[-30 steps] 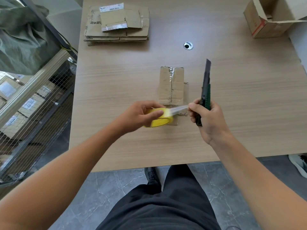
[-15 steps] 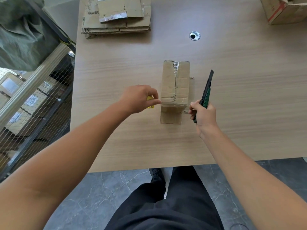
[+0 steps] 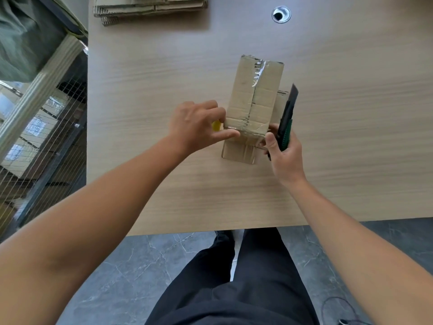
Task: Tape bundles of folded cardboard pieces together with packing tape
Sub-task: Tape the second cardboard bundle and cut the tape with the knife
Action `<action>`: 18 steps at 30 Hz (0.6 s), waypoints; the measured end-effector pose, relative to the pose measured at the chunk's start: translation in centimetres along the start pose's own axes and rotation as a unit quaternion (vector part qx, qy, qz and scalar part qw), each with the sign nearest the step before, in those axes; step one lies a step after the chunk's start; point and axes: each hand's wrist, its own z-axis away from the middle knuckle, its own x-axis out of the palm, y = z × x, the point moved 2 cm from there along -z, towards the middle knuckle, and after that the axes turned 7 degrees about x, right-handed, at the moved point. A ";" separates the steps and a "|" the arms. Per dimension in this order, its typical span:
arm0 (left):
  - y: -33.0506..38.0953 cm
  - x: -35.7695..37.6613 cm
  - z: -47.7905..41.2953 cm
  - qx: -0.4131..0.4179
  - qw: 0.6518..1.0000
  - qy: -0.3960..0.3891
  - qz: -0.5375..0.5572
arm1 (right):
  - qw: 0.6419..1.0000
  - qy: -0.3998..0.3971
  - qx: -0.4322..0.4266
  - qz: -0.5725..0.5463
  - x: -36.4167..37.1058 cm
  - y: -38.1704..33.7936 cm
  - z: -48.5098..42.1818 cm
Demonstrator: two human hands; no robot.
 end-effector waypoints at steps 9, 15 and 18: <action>0.6 1.2 -0.2 -0.054 0.997 0.050 -0.010 | 0.998 0.014 -0.050 0.035 -0.1 1.6 -2.0; 1.9 2.2 -0.1 -0.077 0.996 0.041 -0.012 | 0.998 -0.046 0.000 0.040 -1.1 1.3 -3.3; 2.6 2.1 -0.5 -0.061 0.997 0.042 -0.021 | 0.988 -0.113 0.106 0.016 -3.0 0.5 -4.3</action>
